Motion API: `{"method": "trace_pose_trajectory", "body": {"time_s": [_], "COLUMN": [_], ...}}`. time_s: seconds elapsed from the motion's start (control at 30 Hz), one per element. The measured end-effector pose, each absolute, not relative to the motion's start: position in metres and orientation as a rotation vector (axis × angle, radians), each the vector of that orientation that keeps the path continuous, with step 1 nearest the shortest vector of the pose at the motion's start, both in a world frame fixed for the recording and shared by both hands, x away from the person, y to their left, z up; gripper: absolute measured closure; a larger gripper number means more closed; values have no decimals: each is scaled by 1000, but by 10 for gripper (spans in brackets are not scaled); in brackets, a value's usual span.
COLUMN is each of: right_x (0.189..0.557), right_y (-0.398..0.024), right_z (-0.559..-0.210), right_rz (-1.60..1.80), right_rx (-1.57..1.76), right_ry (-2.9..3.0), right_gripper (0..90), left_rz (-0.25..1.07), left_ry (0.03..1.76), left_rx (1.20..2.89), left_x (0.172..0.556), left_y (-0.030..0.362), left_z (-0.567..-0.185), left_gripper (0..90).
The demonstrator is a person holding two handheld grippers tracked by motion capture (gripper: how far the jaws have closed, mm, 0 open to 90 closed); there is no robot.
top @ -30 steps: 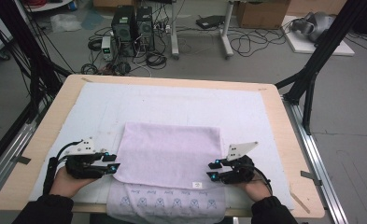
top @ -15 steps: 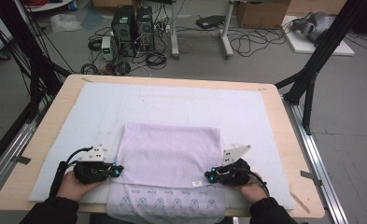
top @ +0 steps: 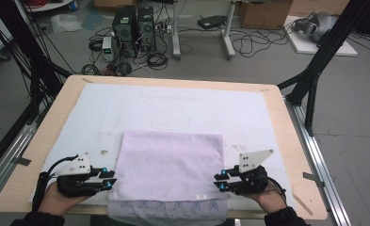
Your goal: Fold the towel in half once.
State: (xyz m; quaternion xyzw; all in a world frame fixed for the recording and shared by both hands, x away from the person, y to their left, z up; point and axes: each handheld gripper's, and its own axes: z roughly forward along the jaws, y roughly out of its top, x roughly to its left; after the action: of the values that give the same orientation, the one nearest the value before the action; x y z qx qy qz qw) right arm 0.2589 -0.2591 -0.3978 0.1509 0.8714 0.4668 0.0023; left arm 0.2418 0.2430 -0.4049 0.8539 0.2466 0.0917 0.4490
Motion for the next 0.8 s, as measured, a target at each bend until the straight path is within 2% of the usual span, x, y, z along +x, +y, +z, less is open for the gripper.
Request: {"method": "trace_pose_trajectory", "body": {"time_s": [0.27, 0.37, 0.47, 0.6, 0.63, 0.67, 0.7, 0.73, 0.77, 0.8], "right_x": [336, 364, 386, 399, 400, 402, 401, 401, 402, 402], "right_y": [-266, -271, -274, -274, -271, -269, -267, -267, -267, -264], "right_z": [-407, -411, -422, -439, -442, -446, -447, -446, -445, -443], "right_rz": [1323, 1275, 1256, 1293, 1276, 1258, 1237, 1243, 1302, 1265], "right_rx": [771, 852, 937, 961, 955, 934, 917, 892, 849, 825], "right_ry": [2571, 2521, 2521, 2558, 2575, 2606, 2619, 2630, 2682, 2685], "right_gripper": [437, 410, 372, 386, 409, 476, 536, 796, 851, 856], "left_rz": [312, 322, 351, 296, 274, 309, 277, 261, 271, 283], "left_ry": [775, 872, 964, 1009, 1006, 999, 990, 991, 986, 987], "left_rx": [2066, 2040, 2022, 2040, 2078, 2085, 2077, 2070, 2086, 2094], "left_x": [323, 352, 374, 389, 390, 389, 390, 390, 391, 391], "left_y": [236, 233, 230, 227, 225, 223, 224, 225, 224, 223], "left_z": [-412, -416, -424, -439, -443, -443, -443, -442, -441, -440], "left_gripper": [540, 529, 482, 475, 513, 563, 658, 848, 864, 871]}}
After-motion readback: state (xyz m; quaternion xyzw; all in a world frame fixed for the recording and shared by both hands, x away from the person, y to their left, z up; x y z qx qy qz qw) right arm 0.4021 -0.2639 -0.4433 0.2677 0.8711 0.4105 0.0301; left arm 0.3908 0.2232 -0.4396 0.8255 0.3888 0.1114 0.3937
